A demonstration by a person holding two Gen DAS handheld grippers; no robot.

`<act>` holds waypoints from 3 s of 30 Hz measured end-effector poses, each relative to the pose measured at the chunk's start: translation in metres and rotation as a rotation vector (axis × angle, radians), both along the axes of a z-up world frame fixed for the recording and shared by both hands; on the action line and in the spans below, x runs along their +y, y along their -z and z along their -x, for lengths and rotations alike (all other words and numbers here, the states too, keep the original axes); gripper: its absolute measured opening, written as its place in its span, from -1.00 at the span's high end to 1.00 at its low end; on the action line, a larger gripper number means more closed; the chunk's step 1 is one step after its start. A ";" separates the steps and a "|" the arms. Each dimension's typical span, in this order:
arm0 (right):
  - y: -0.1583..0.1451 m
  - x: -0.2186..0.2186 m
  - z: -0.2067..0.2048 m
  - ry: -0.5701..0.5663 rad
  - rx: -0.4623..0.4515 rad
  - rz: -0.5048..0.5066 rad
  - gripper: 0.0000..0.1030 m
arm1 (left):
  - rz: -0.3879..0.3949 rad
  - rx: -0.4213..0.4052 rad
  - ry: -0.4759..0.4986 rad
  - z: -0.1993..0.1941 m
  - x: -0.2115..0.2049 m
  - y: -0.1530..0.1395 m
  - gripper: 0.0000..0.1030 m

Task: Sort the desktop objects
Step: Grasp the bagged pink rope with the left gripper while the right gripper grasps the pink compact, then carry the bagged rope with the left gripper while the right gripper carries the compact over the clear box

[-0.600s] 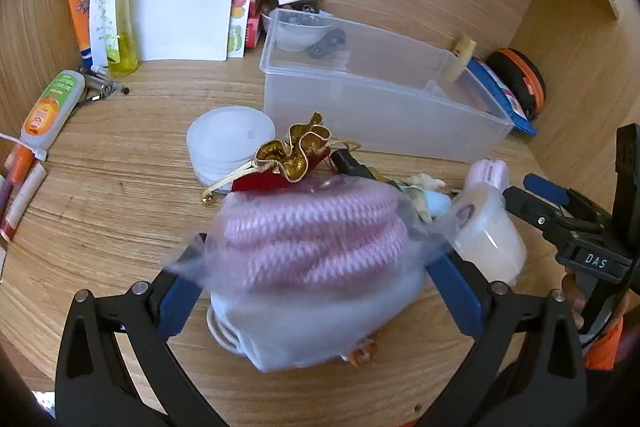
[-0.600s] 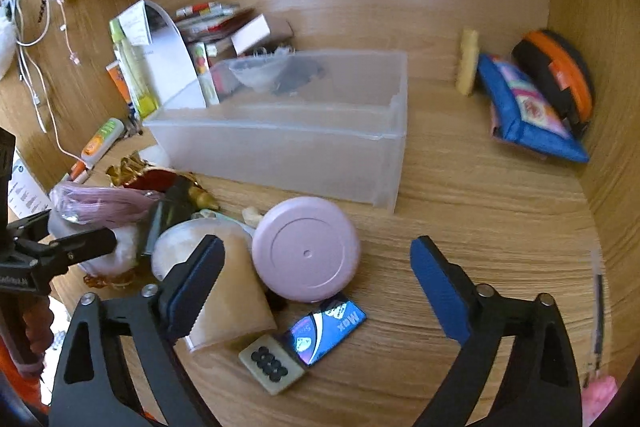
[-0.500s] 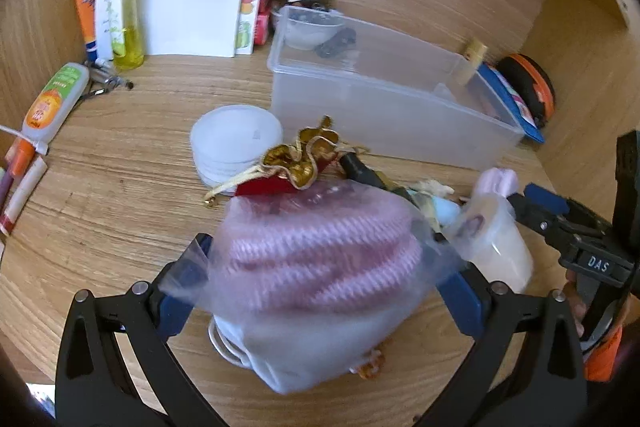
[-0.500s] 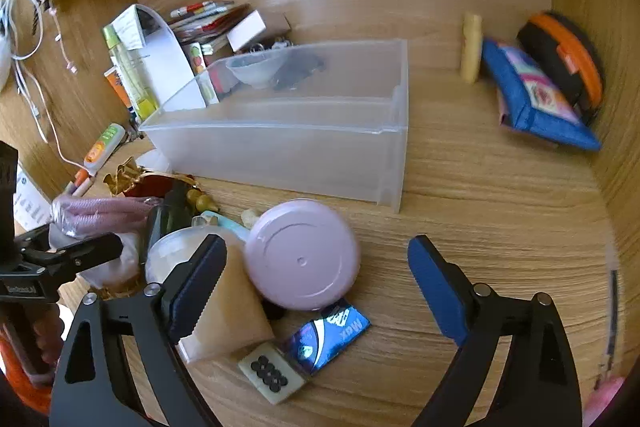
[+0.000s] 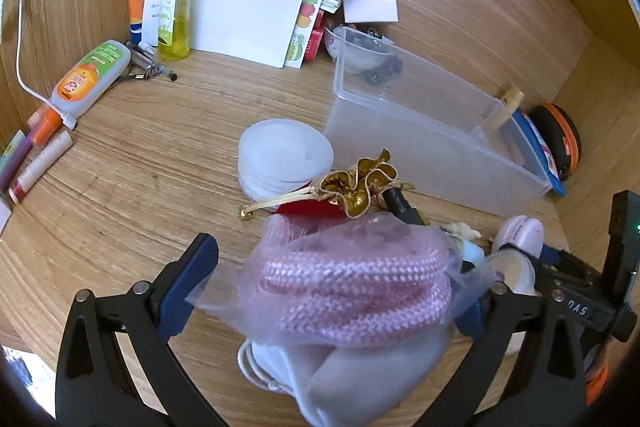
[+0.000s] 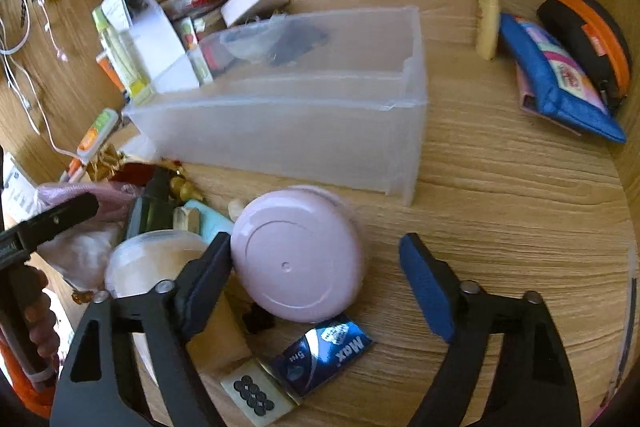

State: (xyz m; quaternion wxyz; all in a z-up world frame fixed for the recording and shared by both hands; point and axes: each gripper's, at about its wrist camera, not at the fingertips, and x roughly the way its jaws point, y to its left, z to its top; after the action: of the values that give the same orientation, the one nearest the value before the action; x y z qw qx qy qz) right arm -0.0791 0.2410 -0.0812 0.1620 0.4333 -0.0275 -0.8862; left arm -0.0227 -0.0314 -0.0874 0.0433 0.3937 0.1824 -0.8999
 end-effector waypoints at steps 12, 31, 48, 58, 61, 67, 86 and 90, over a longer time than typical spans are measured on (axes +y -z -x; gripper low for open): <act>0.001 0.001 -0.001 0.003 0.007 0.020 -0.22 | 0.073 0.042 0.004 0.002 0.009 0.000 -0.35; -0.041 0.004 -0.011 0.022 0.156 0.052 -0.22 | 0.099 0.171 0.063 -0.022 0.017 -0.049 -0.33; -0.079 0.007 -0.011 0.027 0.256 0.055 -0.22 | 0.078 0.242 0.202 -0.008 0.008 -0.106 -0.33; -0.098 0.008 0.008 0.023 0.282 0.013 -0.22 | 0.167 0.223 0.225 0.031 0.008 -0.114 -0.33; -0.104 0.006 0.017 0.020 0.285 -0.002 -0.22 | 0.161 0.212 0.247 0.045 0.010 -0.114 -0.33; -0.110 0.003 0.038 0.019 0.289 -0.041 -0.22 | 0.149 0.187 0.279 0.080 0.013 -0.114 -0.33; -0.064 -0.024 0.124 -0.061 0.122 -0.131 -0.22 | 0.183 -0.023 0.394 0.174 0.034 -0.063 -0.33; -0.051 -0.031 0.135 -0.094 0.077 -0.166 -0.22 | 0.214 -0.050 0.416 0.182 0.041 -0.054 -0.33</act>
State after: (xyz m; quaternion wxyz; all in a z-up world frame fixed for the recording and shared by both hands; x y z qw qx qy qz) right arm -0.2139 0.2097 -0.0301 0.1681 0.4117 0.0726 -0.8927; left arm -0.2046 0.0098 -0.0336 -0.0970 0.4382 -0.0002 -0.8936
